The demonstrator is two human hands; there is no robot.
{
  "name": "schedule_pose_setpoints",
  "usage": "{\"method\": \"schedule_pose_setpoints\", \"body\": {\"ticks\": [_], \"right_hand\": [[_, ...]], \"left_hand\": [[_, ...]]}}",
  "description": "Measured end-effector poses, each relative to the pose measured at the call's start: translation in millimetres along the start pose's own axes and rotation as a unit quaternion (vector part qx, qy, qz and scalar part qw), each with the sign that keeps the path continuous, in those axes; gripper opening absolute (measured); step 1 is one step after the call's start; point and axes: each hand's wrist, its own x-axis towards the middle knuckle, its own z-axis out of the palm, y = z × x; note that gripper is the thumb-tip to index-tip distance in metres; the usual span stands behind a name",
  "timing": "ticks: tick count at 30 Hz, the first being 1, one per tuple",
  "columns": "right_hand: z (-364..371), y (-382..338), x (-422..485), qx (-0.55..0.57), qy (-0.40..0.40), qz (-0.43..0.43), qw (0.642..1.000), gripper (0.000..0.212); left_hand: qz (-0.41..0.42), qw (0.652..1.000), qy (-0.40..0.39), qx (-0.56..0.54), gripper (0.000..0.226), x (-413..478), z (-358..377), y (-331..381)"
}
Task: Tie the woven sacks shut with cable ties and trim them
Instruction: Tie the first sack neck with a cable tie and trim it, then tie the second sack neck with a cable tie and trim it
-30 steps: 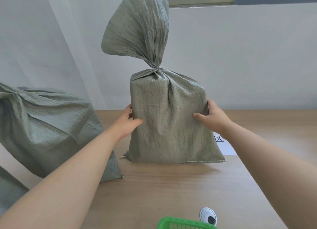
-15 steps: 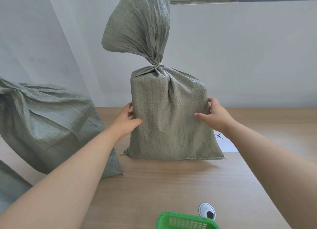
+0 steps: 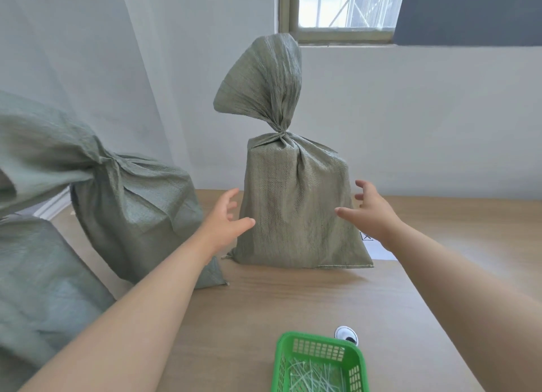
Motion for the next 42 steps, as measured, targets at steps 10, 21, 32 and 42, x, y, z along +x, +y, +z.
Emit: {"method": "schedule_pose_setpoints", "body": {"ticks": [10,21,32,42], "right_hand": [[14,-60,-149,0.076,0.011,-0.051,0.996,0.074],[46,-121,-298,0.125,0.014,-0.107,0.986,0.07],[90,-162,-329,0.139,-0.061,-0.146,0.977,0.073],[188,-242,-330,0.146,-0.111,-0.159,0.97,0.073]], "left_hand": [[0.076,0.997,0.018,-0.027,0.068,-131,-47,20],[0.151,0.988,0.031,0.006,0.073,-271,-103,8],[0.121,0.986,0.112,-0.027,0.073,-337,-166,-7],[0.098,0.981,0.162,-0.032,0.071,-331,-281,-69]]}}
